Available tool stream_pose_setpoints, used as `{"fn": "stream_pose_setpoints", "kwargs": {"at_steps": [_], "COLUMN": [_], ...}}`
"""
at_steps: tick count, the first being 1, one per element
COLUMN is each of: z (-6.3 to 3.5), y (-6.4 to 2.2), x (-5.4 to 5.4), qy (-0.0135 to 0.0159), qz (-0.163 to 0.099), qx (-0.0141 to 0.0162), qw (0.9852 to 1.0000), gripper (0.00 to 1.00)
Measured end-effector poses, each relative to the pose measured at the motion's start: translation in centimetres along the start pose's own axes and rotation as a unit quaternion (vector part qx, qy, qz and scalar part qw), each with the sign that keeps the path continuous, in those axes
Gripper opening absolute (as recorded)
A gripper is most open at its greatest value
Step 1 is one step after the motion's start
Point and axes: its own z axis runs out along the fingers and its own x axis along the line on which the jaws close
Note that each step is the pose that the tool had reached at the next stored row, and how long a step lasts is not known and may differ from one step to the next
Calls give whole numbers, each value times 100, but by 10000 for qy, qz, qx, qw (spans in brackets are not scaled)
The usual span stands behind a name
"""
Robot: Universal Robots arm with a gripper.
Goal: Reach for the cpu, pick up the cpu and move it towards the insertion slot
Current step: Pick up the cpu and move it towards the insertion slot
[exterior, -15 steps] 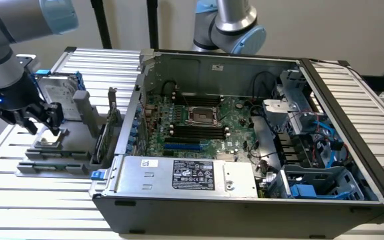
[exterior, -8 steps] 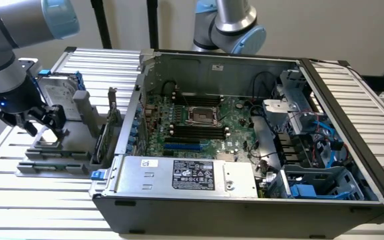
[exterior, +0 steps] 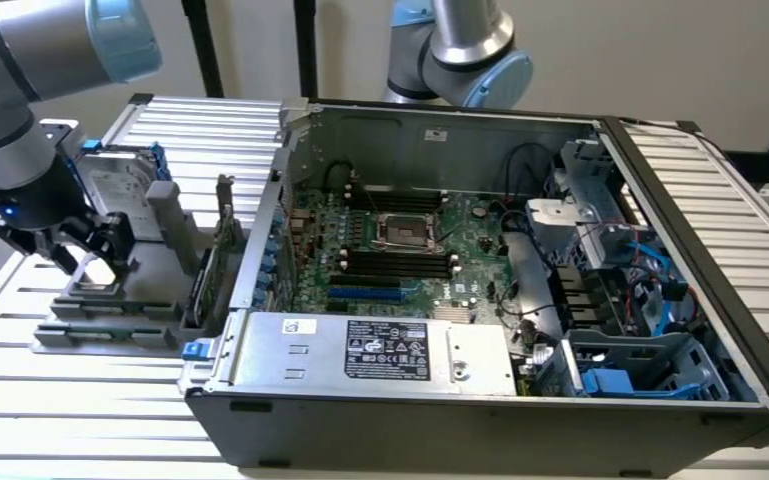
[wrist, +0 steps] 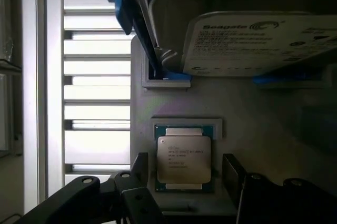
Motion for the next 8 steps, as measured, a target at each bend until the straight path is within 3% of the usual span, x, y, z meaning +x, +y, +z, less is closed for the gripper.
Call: {"fn": "stream_pose_setpoints", "kwargs": {"at_steps": [8], "z": [35], "y": [21], "x": [-1], "qy": [-1], "qz": [12], "qx": [-3], "qw": [10000], "gripper": [67]}}
